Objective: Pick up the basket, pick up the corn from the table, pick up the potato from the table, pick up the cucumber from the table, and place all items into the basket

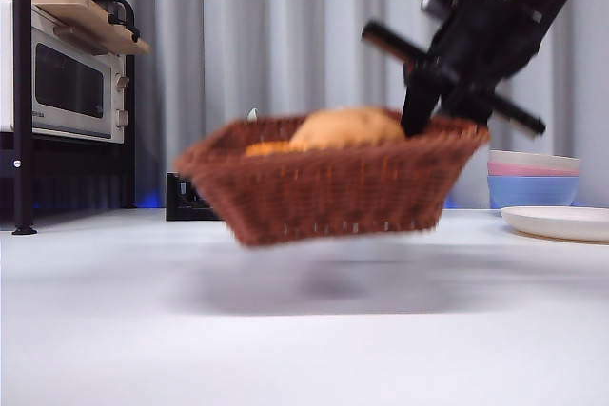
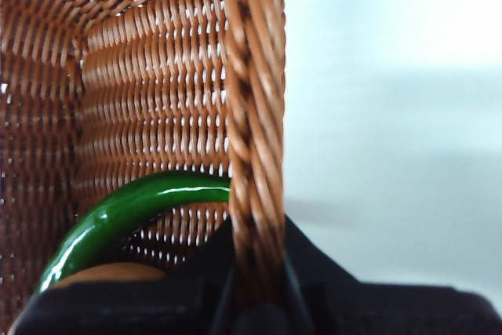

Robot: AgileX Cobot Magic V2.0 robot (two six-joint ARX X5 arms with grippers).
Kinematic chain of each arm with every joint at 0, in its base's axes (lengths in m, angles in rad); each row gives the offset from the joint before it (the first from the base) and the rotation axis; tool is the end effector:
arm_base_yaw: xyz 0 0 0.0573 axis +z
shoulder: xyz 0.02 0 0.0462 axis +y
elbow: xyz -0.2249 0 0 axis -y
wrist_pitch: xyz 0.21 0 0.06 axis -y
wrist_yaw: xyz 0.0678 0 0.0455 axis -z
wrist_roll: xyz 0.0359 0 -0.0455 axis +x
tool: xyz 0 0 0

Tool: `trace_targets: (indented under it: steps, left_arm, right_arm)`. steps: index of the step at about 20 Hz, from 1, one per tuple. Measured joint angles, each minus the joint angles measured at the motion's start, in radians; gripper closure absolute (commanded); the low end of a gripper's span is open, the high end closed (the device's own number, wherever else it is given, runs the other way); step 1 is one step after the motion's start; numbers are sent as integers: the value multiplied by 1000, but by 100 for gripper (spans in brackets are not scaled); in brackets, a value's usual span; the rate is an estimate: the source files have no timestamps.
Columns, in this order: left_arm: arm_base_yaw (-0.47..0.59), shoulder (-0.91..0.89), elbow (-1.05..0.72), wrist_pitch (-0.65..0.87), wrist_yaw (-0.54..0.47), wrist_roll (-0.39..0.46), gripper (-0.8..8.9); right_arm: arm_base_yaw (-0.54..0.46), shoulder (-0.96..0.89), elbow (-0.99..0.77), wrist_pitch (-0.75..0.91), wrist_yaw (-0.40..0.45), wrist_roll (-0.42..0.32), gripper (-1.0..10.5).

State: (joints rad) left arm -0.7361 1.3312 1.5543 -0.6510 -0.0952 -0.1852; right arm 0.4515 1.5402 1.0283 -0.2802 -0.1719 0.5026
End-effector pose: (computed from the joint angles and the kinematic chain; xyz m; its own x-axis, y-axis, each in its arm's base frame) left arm 0.1893 -0.1669 0.3840 0.7350 -0.5377 -0.4131 0.5373 0.8335 -0.1288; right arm 0.2655 0.1356 0.2043 0.5480 0.4558 -0.7013 -0.1629 0.8806 0.4450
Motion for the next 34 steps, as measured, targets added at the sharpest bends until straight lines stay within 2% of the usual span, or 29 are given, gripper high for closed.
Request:
trace_targets:
  steps: [4, 7, 12, 13, 16, 19, 20, 22, 23, 26, 29, 34]
  left_arm:
    - [0, 0, 28, -21, -2, 11, 190]
    - [0, 2, 28, -68, -7, 35, 190]
    - [0, 2, 28, -74, -7, 63, 190]
    - [0, 2, 28, -81, -8, 72, 190]
    - [0, 2, 28, -120, -66, 119, 190]
    - [3, 2, 28, -198, -205, 216, 196]
    - [10, 2, 28, -225, -251, 243, 224]
    - [37, 2, 28, -279, -314, 283, 333]
    - [58, 2, 28, -298, -314, 294, 436]
    - [97, 2, 28, -339, -314, 328, 822]
    - [128, 2, 28, -360, -286, 351, 822]
    - [181, -2, 12, -337, -158, 349, 822]
  right_arm:
    - [0, 117, 0, -4, 0, 24, 963]
    - [0, 132, 0, 0, -5, 23, 878]
    - [-9, 132, 0, 3, -3, -5, 400]
    - [-13, 130, 0, 2, -4, -18, 375]
    - [-32, 74, 0, -30, -4, -74, 379]
    - [-47, -56, 1, -69, -3, -146, 380]
    - [-49, -100, 1, -78, -3, -178, 380]
    - [-47, -202, 2, -93, -3, -255, 386]
    - [-47, -255, 2, -95, -4, -290, 430]
    - [-46, -348, 5, -95, -3, -337, 707]
    - [-46, -402, 6, -110, -3, -354, 954]
    - [-46, -437, 6, -173, -3, -363, 961]
